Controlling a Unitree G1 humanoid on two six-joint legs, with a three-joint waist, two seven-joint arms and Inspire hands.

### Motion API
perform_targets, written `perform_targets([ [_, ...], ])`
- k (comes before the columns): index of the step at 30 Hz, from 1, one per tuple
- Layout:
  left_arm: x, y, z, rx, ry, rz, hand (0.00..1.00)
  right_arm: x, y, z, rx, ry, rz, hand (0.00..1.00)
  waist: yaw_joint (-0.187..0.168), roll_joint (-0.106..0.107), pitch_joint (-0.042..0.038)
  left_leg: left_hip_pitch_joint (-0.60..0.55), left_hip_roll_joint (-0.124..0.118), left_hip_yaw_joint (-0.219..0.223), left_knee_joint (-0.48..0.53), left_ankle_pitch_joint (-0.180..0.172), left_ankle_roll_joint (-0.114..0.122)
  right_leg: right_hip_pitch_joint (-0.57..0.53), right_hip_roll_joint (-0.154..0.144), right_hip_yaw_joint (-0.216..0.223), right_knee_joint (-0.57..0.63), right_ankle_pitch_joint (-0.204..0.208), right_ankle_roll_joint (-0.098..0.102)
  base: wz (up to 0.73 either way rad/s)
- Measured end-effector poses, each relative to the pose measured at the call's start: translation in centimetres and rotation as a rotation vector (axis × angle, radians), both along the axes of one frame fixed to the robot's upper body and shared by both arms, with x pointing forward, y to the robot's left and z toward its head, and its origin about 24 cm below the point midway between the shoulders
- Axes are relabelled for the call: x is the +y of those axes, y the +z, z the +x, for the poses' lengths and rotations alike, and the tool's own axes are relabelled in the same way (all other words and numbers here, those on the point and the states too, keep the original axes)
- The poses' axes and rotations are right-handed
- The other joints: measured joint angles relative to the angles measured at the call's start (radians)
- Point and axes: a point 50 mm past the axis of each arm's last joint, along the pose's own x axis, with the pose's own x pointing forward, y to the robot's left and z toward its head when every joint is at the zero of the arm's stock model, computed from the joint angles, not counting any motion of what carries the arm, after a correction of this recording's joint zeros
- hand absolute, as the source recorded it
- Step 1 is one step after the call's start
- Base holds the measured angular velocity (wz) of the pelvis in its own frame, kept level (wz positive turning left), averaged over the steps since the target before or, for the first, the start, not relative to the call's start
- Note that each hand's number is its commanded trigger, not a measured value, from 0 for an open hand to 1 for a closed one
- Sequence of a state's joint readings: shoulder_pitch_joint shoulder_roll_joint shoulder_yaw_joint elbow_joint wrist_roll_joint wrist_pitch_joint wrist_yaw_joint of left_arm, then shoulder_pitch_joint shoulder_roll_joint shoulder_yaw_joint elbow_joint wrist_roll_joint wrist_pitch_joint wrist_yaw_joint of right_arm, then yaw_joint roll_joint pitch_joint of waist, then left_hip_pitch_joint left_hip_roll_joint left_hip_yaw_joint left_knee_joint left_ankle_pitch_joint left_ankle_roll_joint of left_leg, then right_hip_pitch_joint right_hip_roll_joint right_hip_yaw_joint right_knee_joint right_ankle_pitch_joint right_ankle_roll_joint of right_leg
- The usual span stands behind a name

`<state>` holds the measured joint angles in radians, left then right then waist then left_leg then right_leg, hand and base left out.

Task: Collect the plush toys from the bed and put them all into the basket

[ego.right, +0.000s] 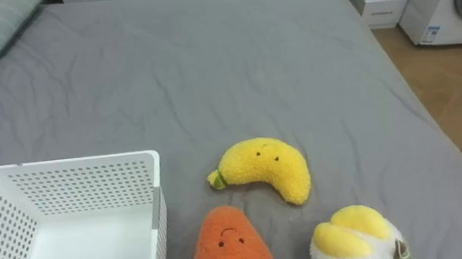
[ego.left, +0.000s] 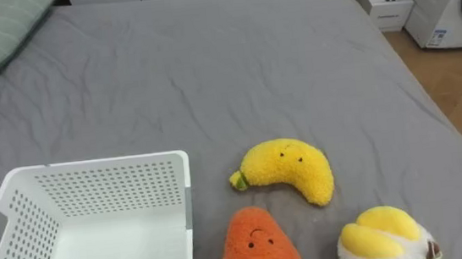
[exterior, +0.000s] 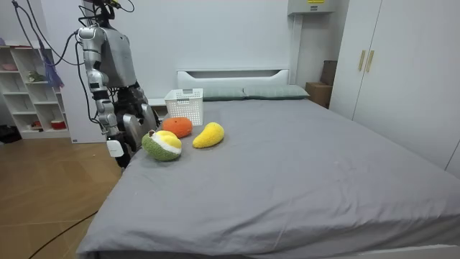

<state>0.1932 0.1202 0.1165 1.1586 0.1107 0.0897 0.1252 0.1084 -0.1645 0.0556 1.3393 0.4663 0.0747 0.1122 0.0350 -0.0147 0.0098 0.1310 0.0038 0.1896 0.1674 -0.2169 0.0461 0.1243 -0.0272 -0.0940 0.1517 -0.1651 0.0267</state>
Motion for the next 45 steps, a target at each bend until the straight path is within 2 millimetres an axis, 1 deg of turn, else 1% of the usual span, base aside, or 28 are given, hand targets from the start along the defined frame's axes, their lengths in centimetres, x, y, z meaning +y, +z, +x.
perform_targets([
  [2, 0.0, 0.0, -0.1, -0.001, 0.002, 0.001, 0.00, 0.0, 0.0, 0.0, 0.001, 0.000, 0.000, 0.00, 0.000, -0.008, 0.0040, -0.001, 0.000, -0.001, 0.000, 0.000, 0.000, 0.000, -0.001, -0.003, 0.000, 0.000, 0.000, 0.00],
  [7, 0.1, 0.0, -0.4, 0.007, 0.007, 0.004, 0.00, 0.1, 0.0, 0.1, 0.004, 0.015, 0.003, 0.00, 0.001, -0.013, 0.0036, -0.006, 0.000, -0.002, 0.000, 0.000, 0.000, -0.003, -0.001, -0.006, -0.001, 0.000, 0.000, 0.00],
  [10, 0.1, 0.0, -0.7, 0.016, 0.009, 0.005, 0.00, 0.1, 0.0, 0.0, 0.008, 0.013, 0.007, 0.00, 0.001, -0.016, 0.0008, -0.006, 0.000, -0.003, 0.003, 0.000, 0.000, -0.003, -0.001, -0.008, -0.001, 0.000, 0.000, 0.00],
  [12, 0.2, 0.0, -1.1, 0.026, 0.017, 0.005, 0.00, 0.2, 0.0, 0.0, 0.007, 0.009, 0.015, 0.00, 0.001, -0.014, -0.0044, -0.002, 0.000, -0.003, 0.003, 0.000, 0.000, -0.003, -0.001, -0.008, -0.002, 0.000, 0.000, 0.00],
  [16, 0.2, 0.0, -1.8, 0.047, 0.054, 0.002, 0.00, 0.2, -0.1, -0.4, 0.011, -0.020, 0.020, 0.00, 0.001, -0.018, -0.0069, 0.000, 0.000, -0.001, 0.001, 0.000, 0.000, -0.003, -0.001, -0.006, -0.001, 0.000, 0.000, 0.00],
  [18, 0.2, 0.0, -2.0, 0.051, 0.093, -0.008, 0.00, 0.2, -0.1, -0.8, 0.015, -0.091, 0.022, 0.00, -0.002, -0.022, -0.0047, -0.005, 0.000, -0.002, 0.000, 0.000, 0.000, -0.001, -0.001, -0.004, -0.001, 0.000, 0.000, 0.00],
  [19, 0.2, 0.0, -2.0, 0.052, 0.101, -0.009, 0.00, 0.1, -0.1, -1.0, 0.018, -0.116, 0.021, 0.00, -0.002, -0.016, -0.0079, -0.005, 0.000, -0.002, 0.000, 0.000, 0.000, 0.000, 0.000, -0.004, -0.002, 0.000, 0.000, 0.05],
  [20, 0.3, 0.0, -2.1, 0.053, 0.118, -0.009, 0.00, 0.0, 0.0, -1.4, 0.022, -0.176, 0.016, 0.00, -0.006, -0.027, -0.0037, -0.005, -0.001, -0.006, 0.000, 0.000, 0.000, 0.000, -0.001, -0.007, -0.003, -0.001, 0.000, 0.08],
  [21, 0.5, 0.1, -2.2, 0.052, 0.141, -0.004, 0.00, -0.2, 0.0, -2.0, 0.029, -0.244, 0.013, 0.00, -0.012, -0.027, -0.0037, -0.006, -0.002, -0.009, 0.001, 0.000, 0.000, 0.001, -0.003, -0.013, -0.002, -0.002, 0.000, 0.09],
  [22, 0.6, 0.1, -2.3, 0.051, 0.153, -0.002, 0.00, -0.3, 0.1, -2.1, 0.027, -0.274, 0.011, 0.00, -0.015, -0.027, -0.0038, -0.005, -0.002, -0.010, 0.001, 0.000, 0.000, 0.002, -0.004, -0.015, -0.002, -0.003, 0.000, 0.07],
  [24, 1.1, 0.2, -2.6, 0.047, 0.196, 0.007, 0.00, -0.9, 0.2, -2.3, 0.024, -0.374, -0.015, 0.00, -0.032, -0.029, -0.0053, -0.004, -0.002, -0.011, 0.001, 0.000, 0.000, 0.000, -0.004, -0.017, -0.001, -0.005, 0.000, 0.00],
  [25, 1.4, 0.3, -2.6, 0.043, 0.203, 0.012, 0.00, -1.4, 0.3, -2.4, 0.021, -0.420, -0.035, 0.00, -0.041, -0.037, -0.0098, -0.002, -0.002, -0.010, 0.000, 0.001, -0.001, -0.001, -0.004, -0.016, 0.000, -0.005, 0.000, 0.00],
  [28, 2.2, 0.6, -2.2, 0.016, 0.226, 0.027, 0.00, -3.2, 0.8, -1.7, -0.009, -0.493, -0.088, 0.00, -0.058, -0.040, -0.0095, 0.002, -0.002, -0.004, -0.001, 0.001, -0.001, 0.000, -0.003, -0.009, 0.002, -0.004, 0.000, -0.08],
  [29, 2.7, 0.7, -1.8, -0.005, 0.233, 0.038, 0.00, -4.5, 1.3, -1.0, -0.038, -0.513, -0.135, 0.00, -0.060, -0.040, -0.0099, 0.005, -0.002, 0.002, 0.000, 0.002, -0.001, -0.001, -0.002, -0.004, 0.003, -0.003, 0.000, -0.13],
  [30, 2.9, 0.8, -1.8, -0.010, 0.240, 0.044, 0.00, -5.2, 1.5, -0.4, -0.059, -0.523, -0.163, 0.00, -0.063, -0.042, -0.0100, 0.007, -0.002, 0.003, -0.001, 0.002, -0.001, 0.000, -0.003, -0.003, 0.004, -0.003, 0.000, -0.17],
  [31, 3.5, 1.0, -1.5, -0.022, 0.263, 0.056, 0.00, -7.6, 2.7, 1.6, -0.128, -0.521, -0.253, 0.00, -0.069, -0.045, -0.0084, 0.013, -0.002, 0.008, -0.006, 0.002, 0.000, 0.000, -0.002, 0.002, 0.007, -0.003, 0.001, -0.12],
  [32, 3.5, 0.9, -1.6, -0.018, 0.264, 0.056, 0.00, -8.2, 3.1, 2.3, -0.151, -0.503, -0.286, 0.00, -0.068, -0.046, -0.0080, 0.013, -0.002, 0.012, -0.007, 0.002, 0.000, -0.001, -0.002, 0.004, 0.009, -0.003, 0.000, -0.18],
  [34, 3.6, 1.0, -1.7, -0.018, 0.251, 0.061, 0.00, -10.5, 5.1, 5.7, -0.262, -0.430, -0.413, 0.00, -0.073, -0.059, -0.0083, 0.012, 0.000, 0.020, -0.007, 0.002, -0.001, -0.013, -0.002, 0.011, 0.021, -0.006, 0.000, -0.08],
  [35, 3.7, 1.1, -1.7, -0.017, 0.248, 0.063, 0.00, -10.9, 5.8, 6.6, -0.297, -0.409, -0.444, 0.00, -0.072, -0.059, -0.0068, 0.010, 0.000, 0.021, -0.007, 0.002, -0.001, -0.015, -0.001, 0.011, 0.021, -0.006, 0.000, 0.00],
  [36, 3.8, 1.1, -1.7, -0.017, 0.236, 0.068, 0.00, -11.6, 7.0, 8.4, -0.358, -0.355, -0.507, 0.00, -0.073, -0.071, -0.0097, 0.003, 0.001, 0.026, -0.004, 0.003, -0.001, -0.022, 0.000, 0.012, 0.022, -0.005, -0.001, -0.05],
  [37, 3.9, 1.2, -1.5, -0.023, 0.222, 0.072, 0.00, -11.9, 8.4, 10.2, -0.425, -0.291, -0.569, 0.00, -0.073, -0.077, -0.0090, -0.002, 0.002, 0.027, 0.000, 0.004, -0.002, -0.030, 0.001, 0.015, 0.023, -0.004, -0.002, -0.06],
  [38, 3.9, 1.2, -1.5, -0.025, 0.217, 0.073, 0.00, -12.0, 9.1, 11.2, -0.462, -0.263, -0.598, 0.00, -0.073, -0.079, -0.0086, -0.004, 0.002, 0.027, 0.000, 0.005, -0.002, -0.032, 0.001, 0.015, 0.023, -0.003, -0.002, -0.04],
  [39, 4.0, 1.2, -1.3, -0.031, 0.213, 0.074, 0.00, -12.1, 10.5, 12.8, -0.532, -0.227, -0.644, 0.00, -0.073, -0.079, -0.0059, -0.010, 0.003, 0.027, 0.000, 0.005, -0.003, -0.037, 0.002, 0.015, 0.022, -0.003, -0.002, 0.00],
  [40, 4.0, 1.2, -1.1, -0.036, 0.212, 0.073, 0.00, -12.0, 12.0, 14.3, -0.602, -0.187, -0.695, 0.00, -0.067, -0.077, -0.0103, -0.016, 0.003, 0.030, 0.000, 0.005, -0.003, -0.043, 0.002, 0.015, 0.023, -0.002, -0.002, 0.00],
  [41, 3.9, 1.2, -1.1, -0.036, 0.211, 0.073, 0.00, -11.9, 12.9, 15.1, -0.642, -0.161, -0.722, 0.00, -0.067, -0.081, -0.0084, -0.016, 0.003, 0.030, -0.001, 0.005, -0.003, -0.044, 0.002, 0.015, 0.022, -0.002, -0.002, 0.00],
  [43, 3.9, 1.2, -0.9, -0.038, 0.191, 0.072, 0.00, -11.4, 16.0, 17.2, -0.774, -0.082, -0.810, 0.00, -0.060, -0.080, -0.0066, -0.018, 0.003, 0.028, -0.008, 0.005, -0.003, -0.045, 0.003, 0.013, 0.022, 0.001, -0.002, 0.00],
  [44, 3.8, 1.2, -0.9, -0.036, 0.183, 0.072, 0.00, -11.2, 16.6, 17.6, -0.802, -0.060, -0.834, 0.00, -0.056, -0.080, -0.0065, -0.018, 0.003, 0.027, -0.010, 0.005, -0.003, -0.046, 0.003, 0.013, 0.022, 0.001, -0.002, 0.00],
  [45, 3.7, 1.2, -1.0, -0.031, 0.172, 0.070, 0.00, -10.7, 17.8, 18.5, -0.848, -0.003, -0.884, 0.00, -0.053, -0.075, -0.0042, -0.019, 0.003, 0.027, -0.013, 0.006, -0.004, -0.048, 0.004, 0.013, 0.022, 0.001, -0.002, 0.00],
])
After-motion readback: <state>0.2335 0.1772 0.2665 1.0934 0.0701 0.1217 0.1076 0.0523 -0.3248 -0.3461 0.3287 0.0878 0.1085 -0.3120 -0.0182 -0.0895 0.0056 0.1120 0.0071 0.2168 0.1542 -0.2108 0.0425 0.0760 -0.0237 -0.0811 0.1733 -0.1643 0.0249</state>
